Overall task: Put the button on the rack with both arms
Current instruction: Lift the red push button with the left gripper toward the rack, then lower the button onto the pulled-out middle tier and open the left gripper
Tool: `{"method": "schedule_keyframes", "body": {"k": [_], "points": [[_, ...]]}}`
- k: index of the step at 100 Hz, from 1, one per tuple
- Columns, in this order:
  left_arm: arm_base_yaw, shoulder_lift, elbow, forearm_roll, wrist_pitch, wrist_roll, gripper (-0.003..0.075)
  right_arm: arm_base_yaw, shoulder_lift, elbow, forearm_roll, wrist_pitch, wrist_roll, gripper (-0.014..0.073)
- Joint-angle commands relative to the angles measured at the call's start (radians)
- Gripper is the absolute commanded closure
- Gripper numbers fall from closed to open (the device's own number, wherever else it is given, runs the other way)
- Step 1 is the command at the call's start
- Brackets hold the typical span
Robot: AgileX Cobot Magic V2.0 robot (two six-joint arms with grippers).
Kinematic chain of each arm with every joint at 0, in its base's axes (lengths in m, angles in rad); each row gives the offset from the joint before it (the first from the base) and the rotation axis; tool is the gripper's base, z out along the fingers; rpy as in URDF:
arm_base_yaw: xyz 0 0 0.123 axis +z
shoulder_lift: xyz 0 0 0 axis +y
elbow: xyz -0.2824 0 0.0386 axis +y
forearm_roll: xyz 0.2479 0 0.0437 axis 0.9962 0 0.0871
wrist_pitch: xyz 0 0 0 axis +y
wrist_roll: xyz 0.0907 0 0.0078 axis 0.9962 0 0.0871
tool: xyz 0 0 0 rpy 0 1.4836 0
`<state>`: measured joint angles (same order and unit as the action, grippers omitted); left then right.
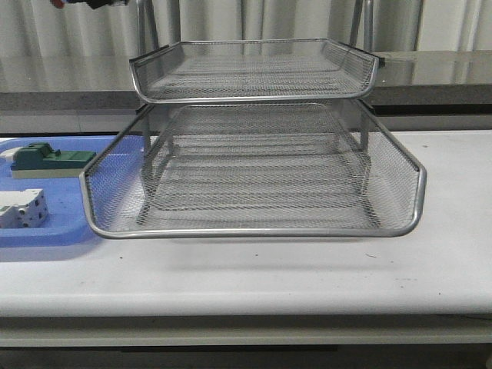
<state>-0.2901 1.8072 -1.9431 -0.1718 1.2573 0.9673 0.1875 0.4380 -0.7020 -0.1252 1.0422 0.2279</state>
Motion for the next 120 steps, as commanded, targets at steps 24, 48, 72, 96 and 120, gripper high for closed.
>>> {"method": "schedule_keyframes", "body": {"k": [24,48,72,96,120], "points": [[-0.208,-0.076,0.066,-0.004,0.01,-0.07,0.0741,-0.001,0.008,-0.034,-0.017,-0.058,-0.002,0.0703],[-0.323,-0.071,0.126,-0.011,0.01,-0.07,0.0741,-0.001,0.008,-0.034,-0.017,-0.058,-0.002,0.0703],[-0.342,-0.014,0.132,-0.108,0.007,-0.07,0.0741,-0.001,0.008,-0.034,-0.017,-0.058,-0.002,0.0703],[-0.342,0.072,0.132,-0.11,0.005,-0.071,0.074,-0.001,0.008,-0.034,-0.017,-0.058,-0.002,0.0703],[-0.342,0.103,0.132,-0.106,0.01,-0.071,0.066,-0.001,0.008,-0.034,-0.017,-0.058,-0.002,0.0703]]}}
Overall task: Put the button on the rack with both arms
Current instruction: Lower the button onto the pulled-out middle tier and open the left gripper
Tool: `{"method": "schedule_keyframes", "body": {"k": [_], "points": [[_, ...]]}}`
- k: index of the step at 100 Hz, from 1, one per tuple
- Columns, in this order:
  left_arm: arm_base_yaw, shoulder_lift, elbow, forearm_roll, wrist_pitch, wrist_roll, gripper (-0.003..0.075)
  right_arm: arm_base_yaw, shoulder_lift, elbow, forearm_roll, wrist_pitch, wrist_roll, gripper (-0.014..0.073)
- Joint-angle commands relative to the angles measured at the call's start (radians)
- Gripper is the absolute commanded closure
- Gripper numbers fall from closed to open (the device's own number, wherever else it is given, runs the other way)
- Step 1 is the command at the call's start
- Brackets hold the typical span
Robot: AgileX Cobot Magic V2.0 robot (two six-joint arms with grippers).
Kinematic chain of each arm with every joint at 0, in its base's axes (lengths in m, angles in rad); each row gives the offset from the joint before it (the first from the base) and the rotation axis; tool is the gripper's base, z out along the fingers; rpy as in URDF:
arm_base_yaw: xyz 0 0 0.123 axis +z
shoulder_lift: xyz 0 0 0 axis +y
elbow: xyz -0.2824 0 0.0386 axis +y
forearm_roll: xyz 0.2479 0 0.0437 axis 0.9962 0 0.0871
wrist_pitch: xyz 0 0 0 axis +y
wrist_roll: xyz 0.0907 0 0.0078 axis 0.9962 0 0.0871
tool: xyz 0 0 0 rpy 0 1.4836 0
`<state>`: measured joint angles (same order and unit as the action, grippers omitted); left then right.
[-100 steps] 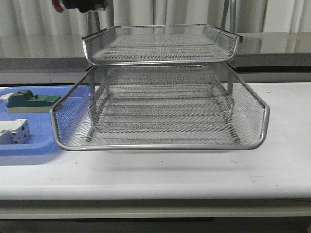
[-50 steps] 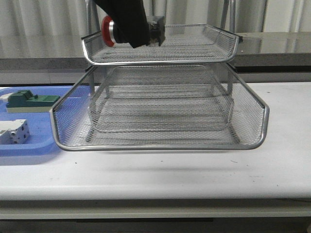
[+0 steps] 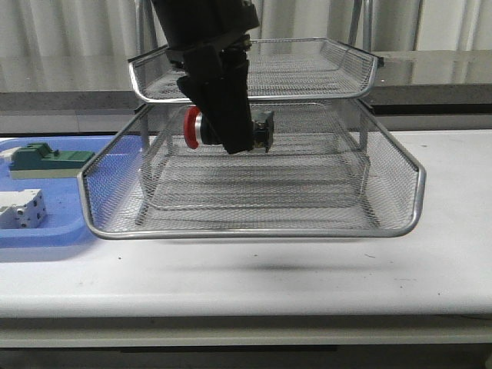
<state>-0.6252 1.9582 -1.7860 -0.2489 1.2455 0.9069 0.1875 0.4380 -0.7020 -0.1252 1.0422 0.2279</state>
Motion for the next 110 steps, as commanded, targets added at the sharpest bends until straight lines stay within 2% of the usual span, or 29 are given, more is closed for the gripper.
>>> {"method": "schedule_keyframes", "body": {"k": [1,9,14,21,28,81,97,110], "points": [[-0.007,-0.048,-0.025,-0.029,0.021,-0.011,0.0651,-0.001,0.008,-0.034,-0.017,-0.058,-0.002,0.0703],[-0.007,-0.047,-0.025,-0.029,0.021,-0.011,0.0522,-0.001,0.008,-0.034,-0.017,-0.058,-0.002,0.0703],[-0.007,-0.047,-0.025,-0.029,0.021,-0.011,0.0407,-0.001,0.008,-0.034,-0.017,-0.058,-0.002,0.0703],[-0.007,-0.047,-0.025,-0.029,0.021,-0.012,0.0284,-0.001,0.008,-0.034,-0.017,-0.058,-0.002,0.0703],[-0.007,-0.047,-0.025,-0.029,0.021,-0.018,0.0212,-0.001,0.008,-0.034,-0.017,-0.058,-0.002,0.0703],[-0.007,-0.096,-0.025,-0.051,0.021,-0.048,0.0209,-0.001,0.008,-0.034,-0.017,-0.058,-0.002,0.0703],[0.0,-0.184,-0.025,0.014,0.021,-0.133,0.0209,-0.001,0.008,-0.034,-0.017,-0.058,-0.002,0.0703],[0.044,-0.266,-0.025,0.071,0.021,-0.22,0.0209,-0.001,0.008,-0.034,-0.017,-0.058,-0.002,0.0703]]}}
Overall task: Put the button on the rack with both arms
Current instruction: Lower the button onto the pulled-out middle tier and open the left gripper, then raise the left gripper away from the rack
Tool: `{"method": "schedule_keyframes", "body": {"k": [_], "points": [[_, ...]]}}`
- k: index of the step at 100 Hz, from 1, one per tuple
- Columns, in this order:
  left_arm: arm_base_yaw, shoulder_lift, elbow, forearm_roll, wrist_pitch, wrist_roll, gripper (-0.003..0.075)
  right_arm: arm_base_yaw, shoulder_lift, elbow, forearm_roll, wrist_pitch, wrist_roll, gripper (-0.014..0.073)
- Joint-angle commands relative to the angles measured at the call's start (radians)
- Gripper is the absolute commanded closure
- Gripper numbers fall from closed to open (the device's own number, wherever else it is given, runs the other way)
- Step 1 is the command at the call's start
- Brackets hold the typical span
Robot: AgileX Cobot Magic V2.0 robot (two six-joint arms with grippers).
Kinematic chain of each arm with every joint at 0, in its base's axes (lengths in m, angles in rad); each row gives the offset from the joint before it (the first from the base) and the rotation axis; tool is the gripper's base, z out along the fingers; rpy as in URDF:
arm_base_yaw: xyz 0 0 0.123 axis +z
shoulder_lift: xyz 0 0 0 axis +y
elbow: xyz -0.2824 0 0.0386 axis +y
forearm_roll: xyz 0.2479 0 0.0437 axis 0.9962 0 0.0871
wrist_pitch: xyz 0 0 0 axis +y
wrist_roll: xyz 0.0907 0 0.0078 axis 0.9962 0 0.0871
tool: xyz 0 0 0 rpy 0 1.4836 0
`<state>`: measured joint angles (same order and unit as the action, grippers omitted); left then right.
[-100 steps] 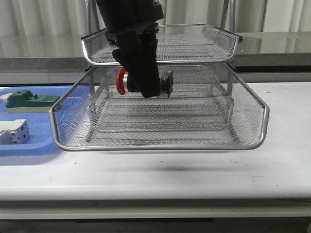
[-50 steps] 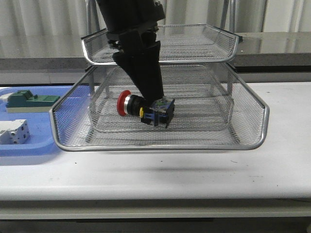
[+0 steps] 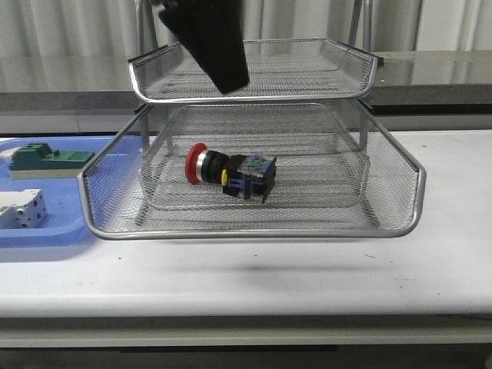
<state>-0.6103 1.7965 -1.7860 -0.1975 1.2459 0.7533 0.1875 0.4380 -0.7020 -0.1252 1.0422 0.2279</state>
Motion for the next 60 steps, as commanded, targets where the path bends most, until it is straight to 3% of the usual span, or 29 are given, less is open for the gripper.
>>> {"method": "schedule_keyframes", "body": {"k": [1,36,60], "points": [[0.032,-0.114,-0.025,0.023,0.021,-0.07,0.0209,-0.001,0.008,-0.034,-0.017,-0.058,-0.002,0.0703],[0.291,-0.317,-0.006,0.014,-0.059,-0.175,0.0209,-0.001,0.008,-0.034,-0.017,-0.058,-0.002,0.0703],[0.468,-0.498,0.214,-0.056,-0.248,-0.198,0.0209,-0.001,0.008,-0.034,-0.017,-0.058,-0.002,0.0703]]}}
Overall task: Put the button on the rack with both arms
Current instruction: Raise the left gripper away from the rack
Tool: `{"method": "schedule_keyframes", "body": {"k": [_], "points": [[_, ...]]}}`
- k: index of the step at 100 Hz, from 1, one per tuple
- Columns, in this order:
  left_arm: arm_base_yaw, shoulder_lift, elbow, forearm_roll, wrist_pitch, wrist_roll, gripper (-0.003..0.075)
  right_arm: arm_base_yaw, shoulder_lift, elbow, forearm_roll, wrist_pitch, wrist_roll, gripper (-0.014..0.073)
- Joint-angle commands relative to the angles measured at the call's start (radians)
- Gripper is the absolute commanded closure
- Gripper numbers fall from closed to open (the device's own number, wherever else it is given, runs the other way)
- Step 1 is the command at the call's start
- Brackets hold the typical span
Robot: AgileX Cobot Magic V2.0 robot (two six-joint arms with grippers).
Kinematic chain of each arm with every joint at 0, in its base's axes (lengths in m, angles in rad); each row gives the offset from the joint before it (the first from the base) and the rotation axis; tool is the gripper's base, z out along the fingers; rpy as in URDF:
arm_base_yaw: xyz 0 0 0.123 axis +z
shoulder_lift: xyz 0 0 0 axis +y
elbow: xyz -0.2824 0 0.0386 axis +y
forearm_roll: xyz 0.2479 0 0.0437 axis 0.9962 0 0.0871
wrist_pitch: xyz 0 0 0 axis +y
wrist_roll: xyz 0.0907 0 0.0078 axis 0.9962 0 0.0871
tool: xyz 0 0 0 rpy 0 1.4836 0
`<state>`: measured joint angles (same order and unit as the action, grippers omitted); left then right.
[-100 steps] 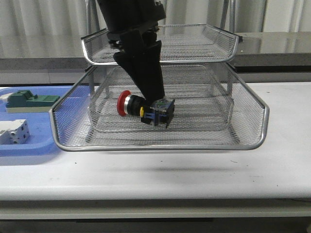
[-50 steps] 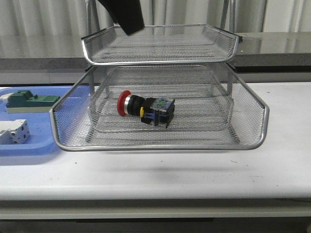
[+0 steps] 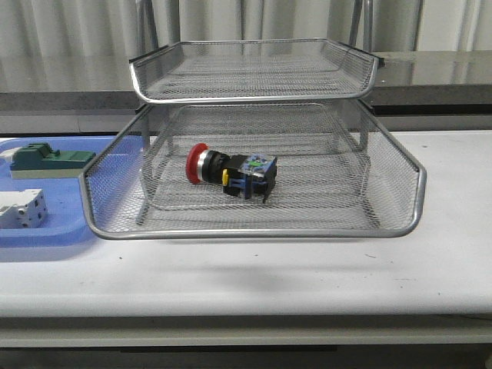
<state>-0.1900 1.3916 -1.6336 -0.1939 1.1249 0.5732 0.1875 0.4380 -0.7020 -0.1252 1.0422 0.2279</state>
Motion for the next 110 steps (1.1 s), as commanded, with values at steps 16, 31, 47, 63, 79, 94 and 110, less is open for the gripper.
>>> {"method": "schedule_keyframes", "body": {"k": [16,31,47,63,79,94,110], "points": [[0.125,-0.251,0.3,-0.116,-0.318,-0.018,0.0209,-0.001,0.008,-0.034,-0.017,-0.058,-0.002,0.0703],[0.153,-0.407,0.517,-0.154,-0.486,-0.018,0.0209,-0.001,0.008,-0.034,-0.017,-0.058,-0.002,0.0703],[0.153,-0.575,0.734,-0.182,-0.635,-0.018,0.0209,-0.001,0.008,-0.034,-0.017,-0.058,-0.002,0.0703],[0.153,-0.745,0.922,-0.228,-0.732,-0.018,0.0209,-0.001,0.008,-0.034,-0.017,-0.058,-0.002,0.0703],[0.153,-0.894,1.067,-0.265,-0.795,-0.018,0.0209,-0.001,0.008,-0.034,-0.017,-0.058,-0.002,0.0703],[0.153,-1.021,1.18,-0.313,-0.864,-0.018,0.0209,-0.001,0.008,-0.034,-0.017,-0.058,-0.002,0.0703],[0.153,-1.129,1.282,-0.349,-0.953,-0.018,0.0209,-0.001,0.008,-0.034,-0.017,-0.058,-0.002,0.0703]]}}
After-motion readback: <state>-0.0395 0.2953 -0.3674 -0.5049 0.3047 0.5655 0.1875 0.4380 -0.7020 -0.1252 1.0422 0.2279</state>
